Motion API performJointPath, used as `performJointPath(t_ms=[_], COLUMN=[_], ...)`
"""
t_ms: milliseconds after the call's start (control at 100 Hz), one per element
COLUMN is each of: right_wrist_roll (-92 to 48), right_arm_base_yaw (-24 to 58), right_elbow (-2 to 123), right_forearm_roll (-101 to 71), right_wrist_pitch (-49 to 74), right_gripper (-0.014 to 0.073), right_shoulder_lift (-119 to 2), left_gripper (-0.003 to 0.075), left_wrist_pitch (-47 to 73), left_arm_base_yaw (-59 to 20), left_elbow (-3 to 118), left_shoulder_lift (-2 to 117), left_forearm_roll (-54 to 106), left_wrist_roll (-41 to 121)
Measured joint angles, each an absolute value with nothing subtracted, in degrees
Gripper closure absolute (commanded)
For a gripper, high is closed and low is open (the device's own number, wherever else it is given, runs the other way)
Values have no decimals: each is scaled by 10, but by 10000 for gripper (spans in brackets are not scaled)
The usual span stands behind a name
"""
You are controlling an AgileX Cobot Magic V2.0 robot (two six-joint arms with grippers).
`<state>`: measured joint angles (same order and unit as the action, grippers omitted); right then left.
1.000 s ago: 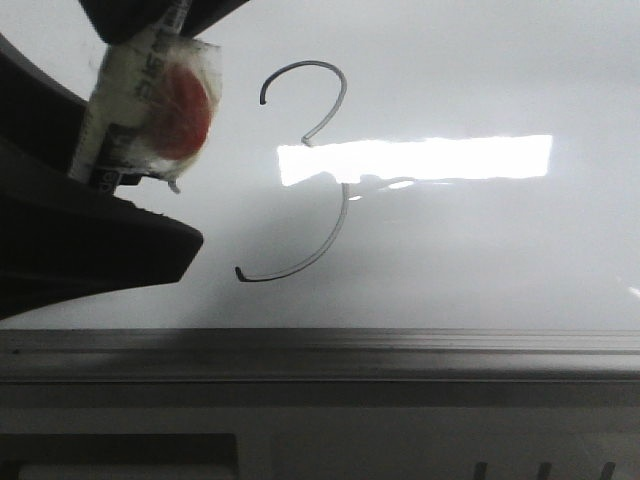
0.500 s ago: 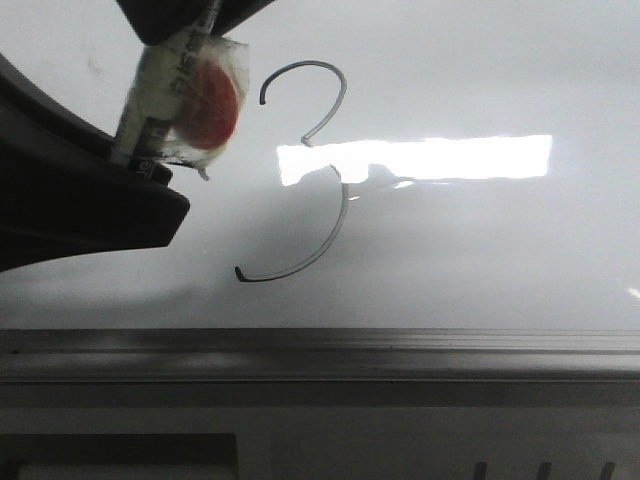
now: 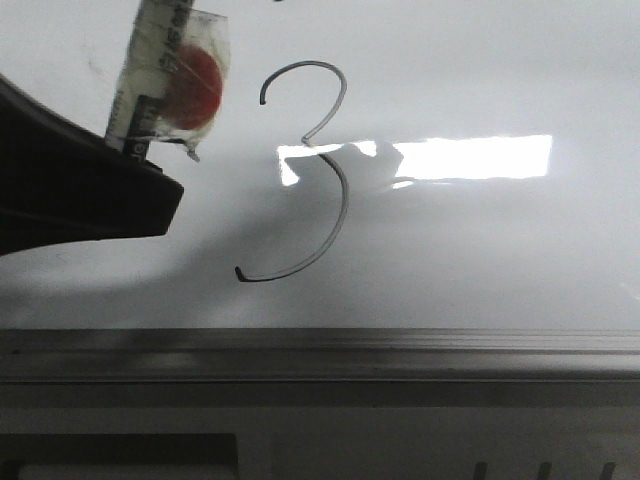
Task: Write number 3 on whiteboard
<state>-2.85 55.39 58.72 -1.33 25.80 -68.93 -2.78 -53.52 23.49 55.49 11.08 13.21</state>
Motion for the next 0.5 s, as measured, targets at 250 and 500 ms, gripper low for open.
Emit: performJointPath(t_ms=[250, 500], right_wrist_roll=[-30, -30], right_arm_base_yaw=[515, 512], right_elbow=[587, 587], right_forearm_roll=[-8, -7], right_wrist_pitch=[254, 254], right_gripper=[-20, -20], right_shoulder_lift=[-644, -631], left_gripper=[741, 741], left_wrist_pitch=[-30, -14], left_arm_base_yaw=[-529, -484], left_elbow=[235, 235], left_shoulder_lift=[555, 568], left_forearm_roll=[434, 517], left_wrist_roll=[131, 131])
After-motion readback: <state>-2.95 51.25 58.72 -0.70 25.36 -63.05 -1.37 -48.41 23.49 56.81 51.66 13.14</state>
